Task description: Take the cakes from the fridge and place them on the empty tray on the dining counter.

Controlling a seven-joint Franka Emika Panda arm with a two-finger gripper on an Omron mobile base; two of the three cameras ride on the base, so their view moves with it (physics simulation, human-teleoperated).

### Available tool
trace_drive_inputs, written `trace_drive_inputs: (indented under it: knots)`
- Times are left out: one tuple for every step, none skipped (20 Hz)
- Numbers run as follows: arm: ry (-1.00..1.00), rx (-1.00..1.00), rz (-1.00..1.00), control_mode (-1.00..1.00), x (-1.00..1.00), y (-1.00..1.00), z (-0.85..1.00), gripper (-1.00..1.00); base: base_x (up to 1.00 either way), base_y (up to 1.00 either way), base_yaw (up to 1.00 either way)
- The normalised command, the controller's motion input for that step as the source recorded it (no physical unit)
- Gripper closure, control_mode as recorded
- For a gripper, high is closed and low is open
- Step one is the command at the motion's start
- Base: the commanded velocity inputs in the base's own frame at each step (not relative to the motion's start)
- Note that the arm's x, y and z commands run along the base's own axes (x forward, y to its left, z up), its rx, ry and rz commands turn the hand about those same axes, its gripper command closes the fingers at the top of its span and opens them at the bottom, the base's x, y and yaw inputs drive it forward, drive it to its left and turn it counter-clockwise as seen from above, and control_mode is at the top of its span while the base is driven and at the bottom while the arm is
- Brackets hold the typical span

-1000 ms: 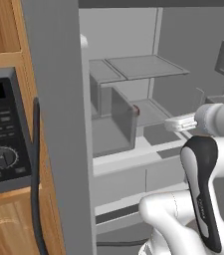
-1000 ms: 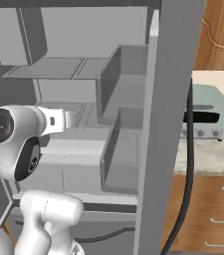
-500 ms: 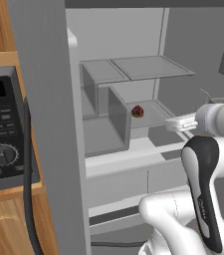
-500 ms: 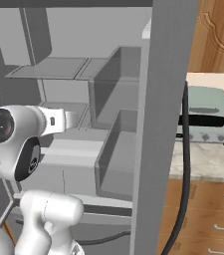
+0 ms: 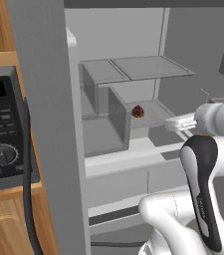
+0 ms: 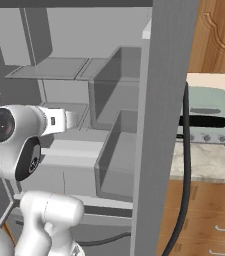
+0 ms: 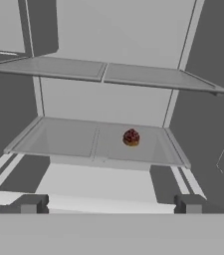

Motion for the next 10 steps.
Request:
trace_drive_inputs:
  knots:
    - [0.08,0.0,0.0,-1.0,0.49,0.0,0.0,-1.0,0.0,0.0,0.0]
    - [0.12,0.0,0.0,-1.0,0.56,0.0,-0.02,-1.0,0.0,0.0,0.0]
    - [0.15,0.0,0.0,-1.0,0.59,0.0,-0.08,-1.0,0.0,0.0,0.0]
    - [0.11,0.0,0.0,-1.0,0.53,0.0,-0.14,-1.0,0.0,0.0,0.0]
    - [0.1,0.0,0.0,-1.0,0.51,0.0,-0.14,-1.0,0.0,0.0,0.0]
    - [0.09,0.0,0.0,-1.0,0.47,0.0,-0.14,-1.0,0.0,0.0,0.0]
    - [0.09,0.0,0.0,-1.0,0.4,0.0,-0.09,-1.0,0.0,0.0,0.0]
    - [0.08,0.0,0.0,-1.0,0.31,0.0,-0.04,-1.0,0.0,0.0,0.0]
    - [0.09,0.0,0.0,-1.0,0.36,0.0,-0.06,-1.0,0.0,0.0,0.0]
    - [0.05,0.0,0.0,-1.0,0.41,0.0,-0.21,-1.0,0.0,0.0,0.0]
